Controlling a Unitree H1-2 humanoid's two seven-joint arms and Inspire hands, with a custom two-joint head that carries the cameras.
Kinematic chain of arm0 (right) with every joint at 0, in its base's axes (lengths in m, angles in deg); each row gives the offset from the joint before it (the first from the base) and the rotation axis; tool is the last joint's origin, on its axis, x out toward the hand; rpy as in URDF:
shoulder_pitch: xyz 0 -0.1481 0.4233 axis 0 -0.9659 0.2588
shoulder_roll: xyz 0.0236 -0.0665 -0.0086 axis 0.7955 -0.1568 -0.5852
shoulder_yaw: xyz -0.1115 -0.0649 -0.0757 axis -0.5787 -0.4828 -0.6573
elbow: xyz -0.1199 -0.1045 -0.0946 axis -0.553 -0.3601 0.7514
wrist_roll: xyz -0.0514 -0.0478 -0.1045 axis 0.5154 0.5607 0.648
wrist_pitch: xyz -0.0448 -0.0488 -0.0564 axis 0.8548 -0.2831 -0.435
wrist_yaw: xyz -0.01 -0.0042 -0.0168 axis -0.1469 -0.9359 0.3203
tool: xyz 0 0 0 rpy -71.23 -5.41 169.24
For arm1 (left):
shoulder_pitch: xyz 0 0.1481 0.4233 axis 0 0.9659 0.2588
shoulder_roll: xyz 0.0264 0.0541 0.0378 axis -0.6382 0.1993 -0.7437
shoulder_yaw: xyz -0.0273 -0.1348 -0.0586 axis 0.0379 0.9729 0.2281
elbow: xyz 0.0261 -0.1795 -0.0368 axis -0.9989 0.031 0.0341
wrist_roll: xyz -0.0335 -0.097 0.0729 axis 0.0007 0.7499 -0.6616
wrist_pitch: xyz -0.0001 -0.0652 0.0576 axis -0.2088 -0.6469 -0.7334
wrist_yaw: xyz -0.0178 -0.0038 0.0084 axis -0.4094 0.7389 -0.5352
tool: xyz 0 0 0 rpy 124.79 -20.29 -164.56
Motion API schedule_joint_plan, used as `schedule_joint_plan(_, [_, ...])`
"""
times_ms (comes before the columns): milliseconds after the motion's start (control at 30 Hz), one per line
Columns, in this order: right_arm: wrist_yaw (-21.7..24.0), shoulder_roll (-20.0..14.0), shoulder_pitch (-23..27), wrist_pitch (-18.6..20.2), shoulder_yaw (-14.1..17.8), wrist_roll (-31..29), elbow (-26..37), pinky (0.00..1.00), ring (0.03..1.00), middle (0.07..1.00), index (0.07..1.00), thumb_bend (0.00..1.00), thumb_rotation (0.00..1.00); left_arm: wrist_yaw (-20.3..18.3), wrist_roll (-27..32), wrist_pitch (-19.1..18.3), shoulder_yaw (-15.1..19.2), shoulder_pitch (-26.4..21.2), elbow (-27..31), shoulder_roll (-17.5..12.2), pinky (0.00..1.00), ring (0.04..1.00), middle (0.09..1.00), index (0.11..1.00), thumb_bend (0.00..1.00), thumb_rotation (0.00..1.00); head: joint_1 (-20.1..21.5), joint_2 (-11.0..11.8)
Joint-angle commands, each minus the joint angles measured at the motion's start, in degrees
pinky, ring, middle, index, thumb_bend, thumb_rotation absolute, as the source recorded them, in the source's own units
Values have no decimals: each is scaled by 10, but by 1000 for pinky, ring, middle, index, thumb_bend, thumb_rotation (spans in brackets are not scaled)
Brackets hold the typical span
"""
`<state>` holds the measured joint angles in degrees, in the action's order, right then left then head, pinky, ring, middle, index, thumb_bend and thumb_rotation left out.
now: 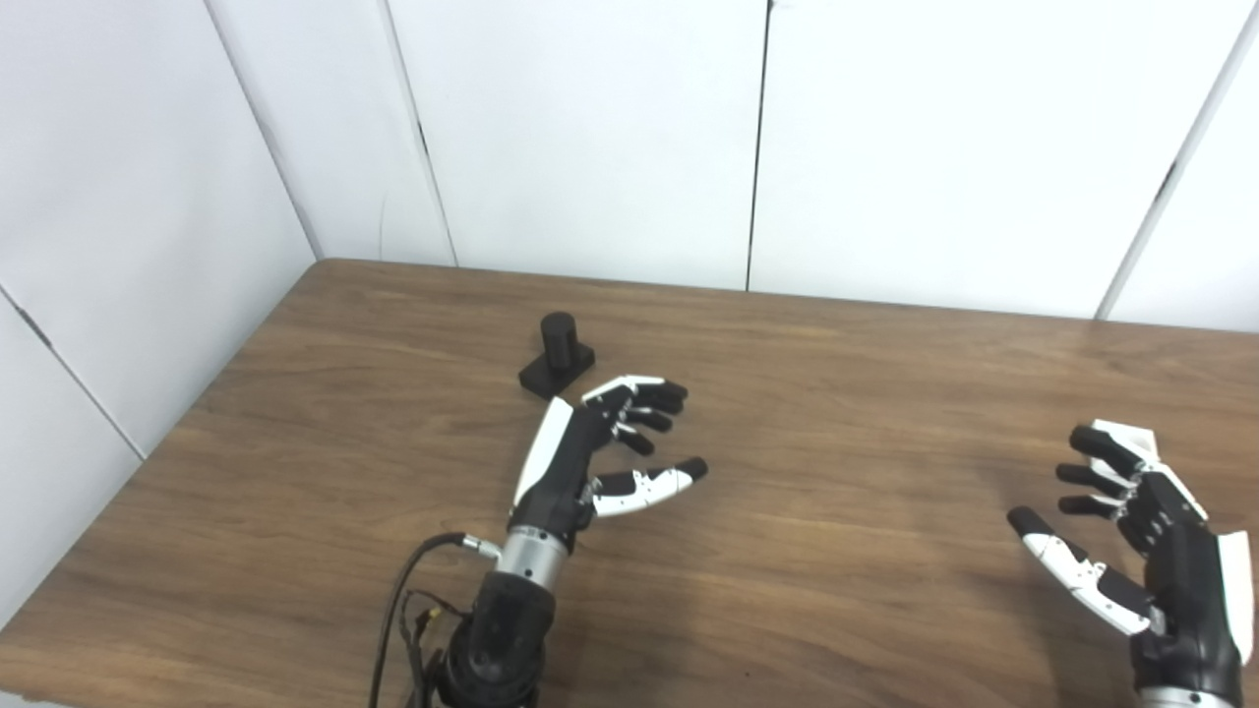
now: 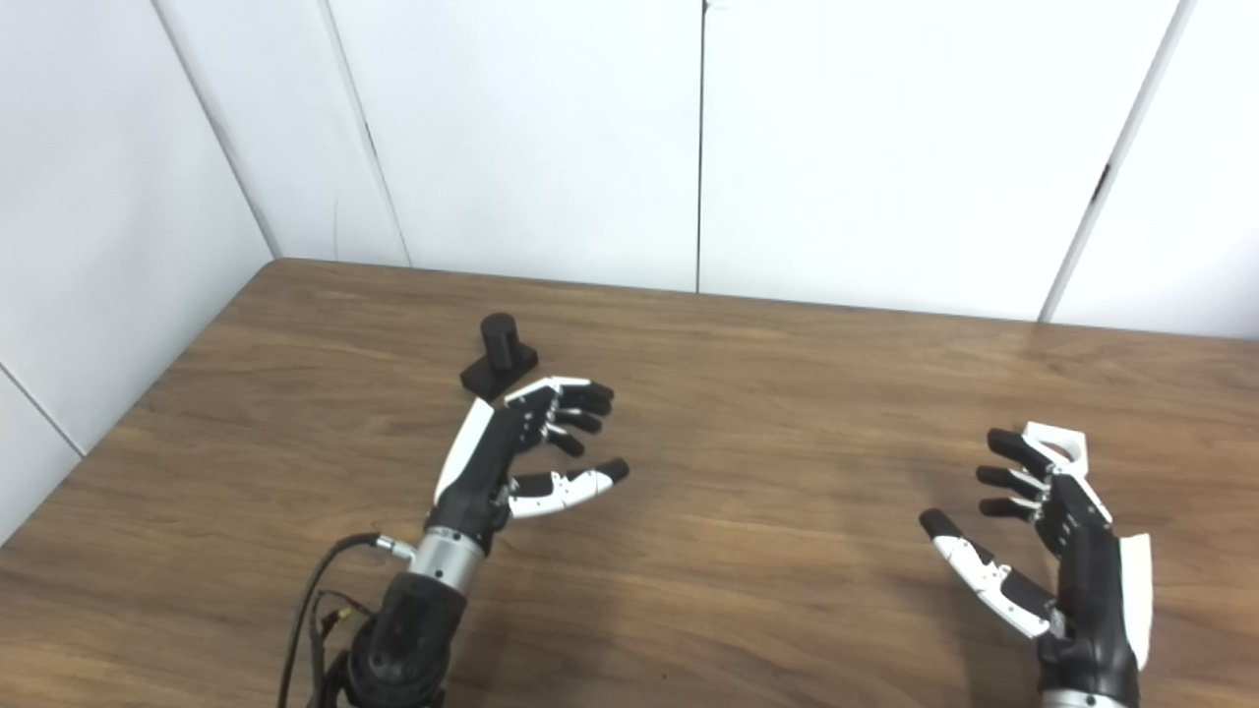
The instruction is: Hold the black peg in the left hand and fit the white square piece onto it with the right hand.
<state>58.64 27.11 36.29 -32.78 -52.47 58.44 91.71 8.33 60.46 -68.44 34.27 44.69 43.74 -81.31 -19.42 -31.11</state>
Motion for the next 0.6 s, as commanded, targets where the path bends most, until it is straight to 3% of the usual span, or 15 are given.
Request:
schedule_joint_plan(0, [0, -6, 5, -17, 6, 1, -5, 560, 679, 763, 729, 602, 168, 18, -18, 1, 6, -24, 26, -2, 563, 662, 679, 642, 639, 89, -1, 0])
schedule_joint_plan(300, [3, -6, 6, -11, 10, -6, -5, 553, 679, 765, 728, 596, 146, 49, -132, -50, 9, -42, 37, -10, 586, 680, 700, 653, 635, 142, -5, 0])
schedule_joint_plan(567, [6, -8, 5, -9, 13, -6, -4, 548, 682, 767, 732, 588, 125, 66, -159, -64, 21, -61, 25, -17, 584, 696, 715, 655, 631, 109, -7, -3])
